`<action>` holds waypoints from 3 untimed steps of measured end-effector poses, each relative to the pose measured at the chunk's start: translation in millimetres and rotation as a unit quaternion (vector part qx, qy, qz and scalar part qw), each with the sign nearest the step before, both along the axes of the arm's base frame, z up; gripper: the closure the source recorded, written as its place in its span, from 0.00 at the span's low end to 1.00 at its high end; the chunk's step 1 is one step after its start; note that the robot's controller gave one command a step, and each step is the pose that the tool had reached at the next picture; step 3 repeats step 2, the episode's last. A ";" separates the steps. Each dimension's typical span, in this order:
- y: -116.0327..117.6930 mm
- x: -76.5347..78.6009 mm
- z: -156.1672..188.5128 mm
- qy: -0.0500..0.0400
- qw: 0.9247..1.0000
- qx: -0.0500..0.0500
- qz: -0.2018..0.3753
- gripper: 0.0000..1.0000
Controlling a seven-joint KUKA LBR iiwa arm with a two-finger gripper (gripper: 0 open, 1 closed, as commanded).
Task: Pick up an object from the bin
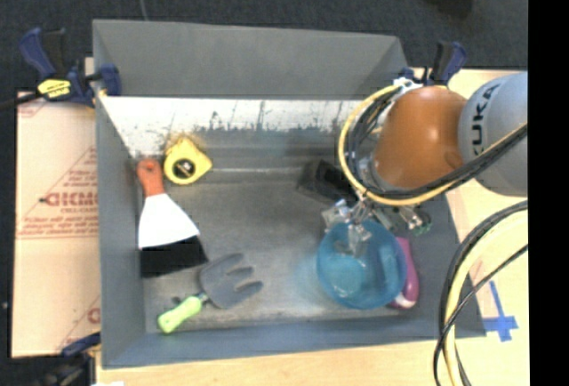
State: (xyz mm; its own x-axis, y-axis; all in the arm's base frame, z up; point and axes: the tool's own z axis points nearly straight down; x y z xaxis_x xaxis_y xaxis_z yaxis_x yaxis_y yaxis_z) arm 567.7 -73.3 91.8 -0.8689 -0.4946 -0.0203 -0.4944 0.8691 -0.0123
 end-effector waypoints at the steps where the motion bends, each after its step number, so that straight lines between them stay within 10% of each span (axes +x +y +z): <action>1: 0.1 -0.1 -0.1 0.000 1.000 0.000 -0.001 1.00; 3: 1.1 0.5 38.4 -0.003 1.000 0.000 -0.001 1.00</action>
Offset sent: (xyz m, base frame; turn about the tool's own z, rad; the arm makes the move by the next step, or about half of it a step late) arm -0.0013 0.0019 0.0367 -0.0049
